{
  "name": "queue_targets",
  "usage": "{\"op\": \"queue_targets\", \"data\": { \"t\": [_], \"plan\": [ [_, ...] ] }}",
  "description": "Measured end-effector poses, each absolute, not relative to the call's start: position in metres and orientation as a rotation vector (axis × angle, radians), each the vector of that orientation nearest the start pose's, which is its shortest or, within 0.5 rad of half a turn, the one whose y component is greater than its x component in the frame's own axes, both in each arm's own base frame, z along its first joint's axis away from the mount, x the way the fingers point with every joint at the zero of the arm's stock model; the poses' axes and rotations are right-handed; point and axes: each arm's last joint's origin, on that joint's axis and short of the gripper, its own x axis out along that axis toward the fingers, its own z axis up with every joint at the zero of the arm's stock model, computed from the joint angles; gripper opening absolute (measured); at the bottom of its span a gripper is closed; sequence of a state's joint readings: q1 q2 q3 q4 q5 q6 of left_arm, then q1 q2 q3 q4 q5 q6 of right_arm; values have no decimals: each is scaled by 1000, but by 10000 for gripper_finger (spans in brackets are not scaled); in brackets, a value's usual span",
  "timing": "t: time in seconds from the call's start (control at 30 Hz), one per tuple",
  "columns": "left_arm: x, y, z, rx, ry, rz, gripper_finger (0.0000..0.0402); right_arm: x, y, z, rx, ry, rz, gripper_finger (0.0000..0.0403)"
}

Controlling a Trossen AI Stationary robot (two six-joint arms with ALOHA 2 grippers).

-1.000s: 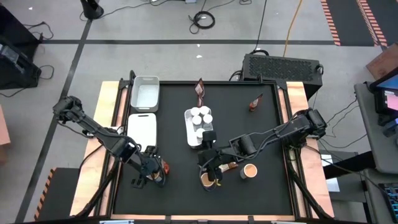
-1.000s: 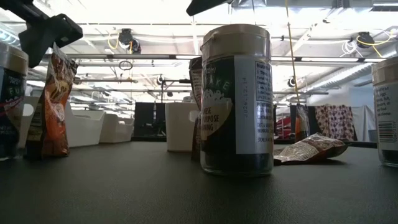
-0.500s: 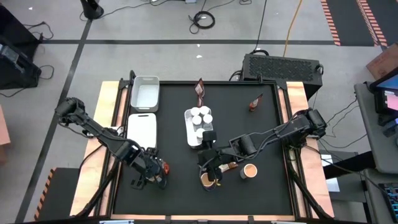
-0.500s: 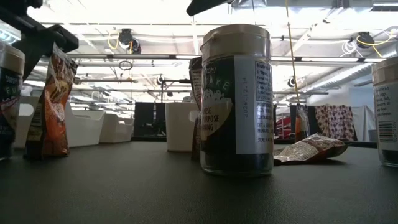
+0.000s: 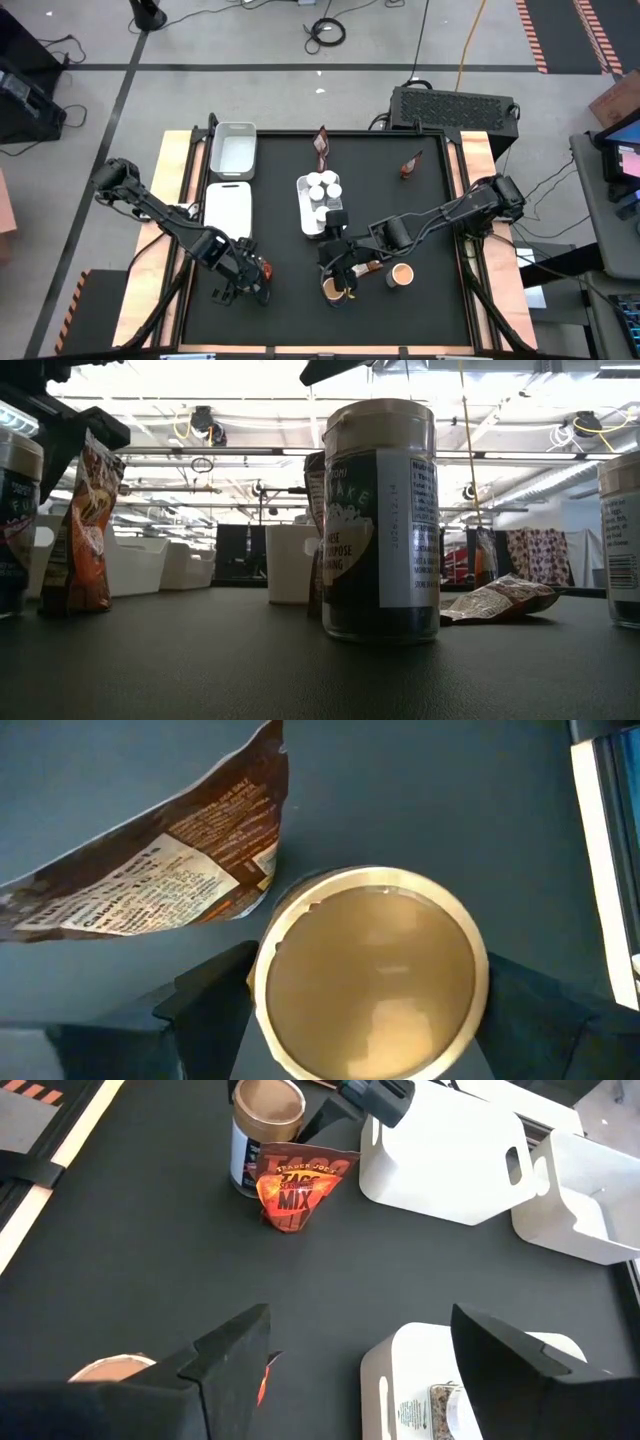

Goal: Sort spices by type
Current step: Put the gold seasoning bottle into the gray bin

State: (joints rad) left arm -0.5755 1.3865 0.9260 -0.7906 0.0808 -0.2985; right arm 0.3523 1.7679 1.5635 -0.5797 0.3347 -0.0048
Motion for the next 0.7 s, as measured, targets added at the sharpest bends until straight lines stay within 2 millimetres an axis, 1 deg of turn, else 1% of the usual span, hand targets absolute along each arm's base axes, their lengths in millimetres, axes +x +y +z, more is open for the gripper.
{"op": "queue_targets", "data": {
  "t": [0.7],
  "plan": [
    [209, -138, 217, 61, 1270, -400, 327, 370, 126, 304, -268, 738, 18, 265]
  ]
}}
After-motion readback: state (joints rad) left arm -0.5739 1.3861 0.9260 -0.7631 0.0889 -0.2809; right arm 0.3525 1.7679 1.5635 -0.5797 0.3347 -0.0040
